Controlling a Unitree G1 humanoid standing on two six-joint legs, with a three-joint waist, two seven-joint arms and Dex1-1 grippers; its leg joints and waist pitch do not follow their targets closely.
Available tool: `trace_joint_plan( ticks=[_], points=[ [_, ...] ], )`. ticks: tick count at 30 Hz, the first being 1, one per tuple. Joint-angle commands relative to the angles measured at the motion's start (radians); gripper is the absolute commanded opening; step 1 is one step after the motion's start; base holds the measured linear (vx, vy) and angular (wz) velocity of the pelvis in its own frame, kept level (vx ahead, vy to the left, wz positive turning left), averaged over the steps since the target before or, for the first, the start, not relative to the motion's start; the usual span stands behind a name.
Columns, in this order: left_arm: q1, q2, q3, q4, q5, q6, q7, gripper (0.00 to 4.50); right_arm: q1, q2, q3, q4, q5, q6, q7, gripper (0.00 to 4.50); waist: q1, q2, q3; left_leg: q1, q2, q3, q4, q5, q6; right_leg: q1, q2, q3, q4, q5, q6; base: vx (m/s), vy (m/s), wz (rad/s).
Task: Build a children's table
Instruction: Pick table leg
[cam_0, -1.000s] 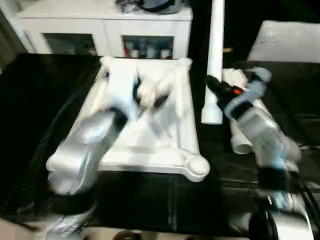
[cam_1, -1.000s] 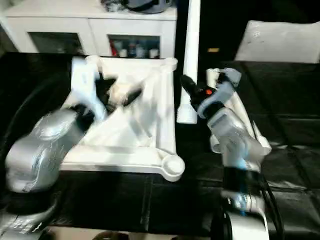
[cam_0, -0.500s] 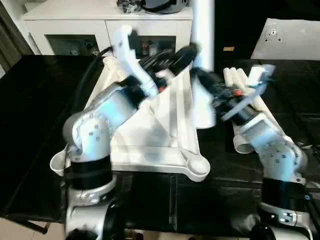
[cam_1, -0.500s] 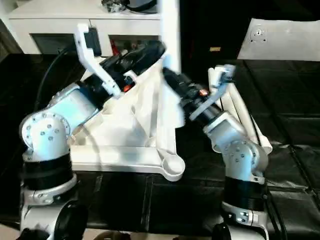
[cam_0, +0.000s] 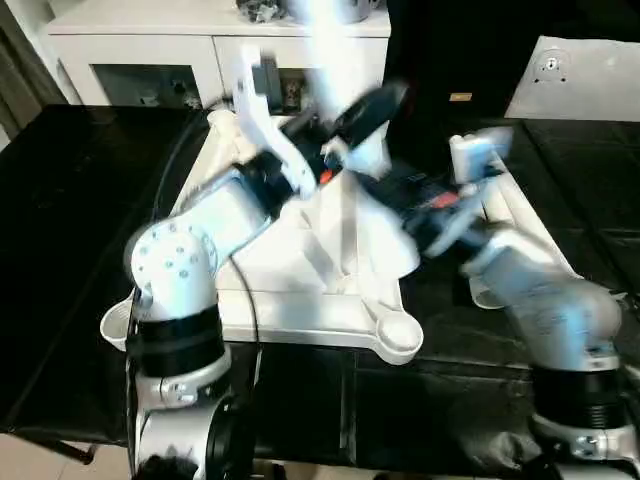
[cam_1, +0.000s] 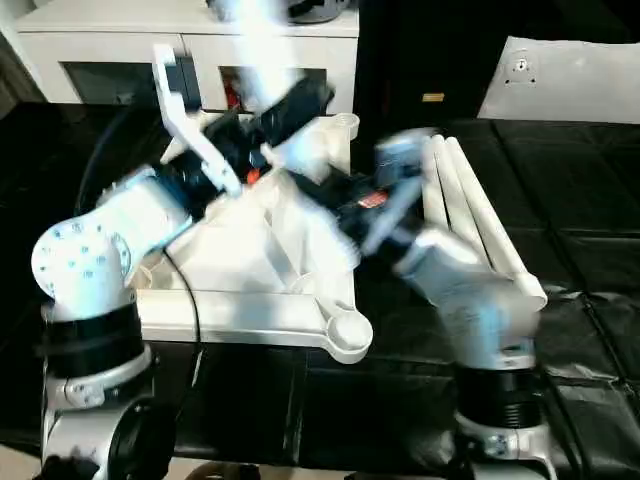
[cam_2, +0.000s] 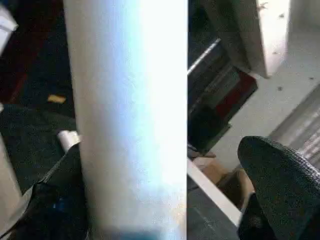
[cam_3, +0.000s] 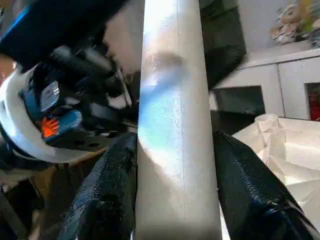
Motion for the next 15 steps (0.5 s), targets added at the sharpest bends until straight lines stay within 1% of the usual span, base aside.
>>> trace_joint_plan(
  ticks=[1, 3, 5, 6, 8, 9, 11, 12, 14, 15],
  points=[
    [0.002, -0.003, -0.014, -0.032, -0.017, 0.011, 0.016, 4.31, -0.006, 0.010, 0.030, -0.018, -0.044, -0.033, -0.029, 1.84, 0.006, -0.021, -0.074, 0.014, 0.059, -0.024, -0.064, -0.038, 0.061, 0.057, -0.083, 0.047, -0.085, -0.118, -0.199, 0.000, 0.000, 0.00],
    [0.020, -0.008, -0.019, -0.048, -0.009, -0.003, 0.026, 4.12, -0.006, 0.020, 0.053, -0.018, -0.085, -0.067, -0.053, 1.83, 0.004, -0.019, -0.074, 0.014, 0.063, -0.026, -0.066, -0.044, 0.053, 0.055, -0.083, 0.047, -0.084, -0.114, -0.200, 0.000, 0.000, 0.00],
    [0.028, -0.009, -0.023, -0.053, -0.004, -0.008, 0.030, 4.12, -0.006, 0.023, 0.061, -0.017, -0.099, -0.078, -0.061, 1.83, 0.002, -0.020, -0.074, 0.015, 0.061, -0.025, -0.066, -0.042, 0.053, 0.057, -0.081, 0.048, -0.082, -0.088, -0.203, 0.000, 0.000, 0.00],
    [0.052, -0.003, -0.043, -0.071, 0.029, -0.040, 0.030, 4.12, -0.002, 0.026, 0.095, -0.015, -0.158, -0.123, -0.085, 1.82, 0.003, -0.019, -0.075, 0.014, 0.062, -0.026, -0.066, -0.043, 0.054, 0.057, -0.082, 0.048, -0.082, -0.085, -0.202, 0.000, 0.000, 0.00],
    [0.053, -0.003, -0.043, -0.072, 0.029, -0.040, 0.030, 4.12, -0.002, 0.026, 0.095, -0.015, -0.159, -0.123, -0.086, 1.82, 0.002, -0.020, -0.074, 0.014, 0.062, -0.026, -0.067, -0.045, 0.053, 0.057, -0.082, 0.049, -0.083, -0.086, -0.199, 0.000, 0.000, 0.00],
    [0.066, -0.007, -0.041, -0.083, 0.032, -0.047, 0.044, 4.12, 0.002, 0.031, 0.117, -0.012, -0.199, -0.155, -0.106, 1.82, 0.003, -0.021, -0.074, 0.015, 0.062, -0.026, -0.067, -0.053, 0.050, 0.057, -0.083, 0.049, -0.083, -0.094, -0.197, 0.000, 0.000, 0.00],
    [0.067, -0.008, -0.040, -0.083, 0.032, -0.046, 0.047, 4.12, 0.002, 0.032, 0.118, -0.012, -0.202, -0.157, -0.107, 1.82, 0.001, -0.020, -0.074, 0.014, 0.061, -0.026, -0.068, -0.056, 0.046, 0.057, -0.082, 0.049, -0.082, -0.090, -0.199, 0.000, 0.000, 0.00],
    [0.069, -0.007, -0.039, -0.088, 0.033, -0.044, 0.058, 4.12, 0.004, 0.034, 0.123, -0.011, -0.209, -0.163, -0.111, 1.82, 0.001, -0.023, -0.074, 0.015, 0.062, -0.025, -0.067, -0.055, 0.047, 0.058, -0.081, 0.050, -0.081, -0.084, -0.198, 0.000, 0.000, 0.00],
    [0.078, -0.015, -0.046, -0.113, 0.060, -0.089, 0.083, 4.12, 0.008, 0.038, 0.130, -0.010, -0.225, -0.175, -0.120, 1.82, 0.000, -0.021, -0.073, 0.015, 0.063, -0.026, -0.068, -0.057, 0.049, 0.057, -0.082, 0.050, -0.081, -0.074, -0.202, 0.000, 0.000, 0.00],
    [0.082, -0.017, -0.052, -0.125, 0.075, -0.107, 0.092, 4.12, 0.010, 0.038, 0.132, -0.010, -0.229, -0.178, -0.123, 1.82, 0.000, -0.026, -0.073, 0.013, 0.065, -0.027, -0.068, -0.059, 0.053, 0.060, -0.083, 0.051, -0.080, -0.073, -0.199, 0.000, 0.000, 0.00]
  ],
)
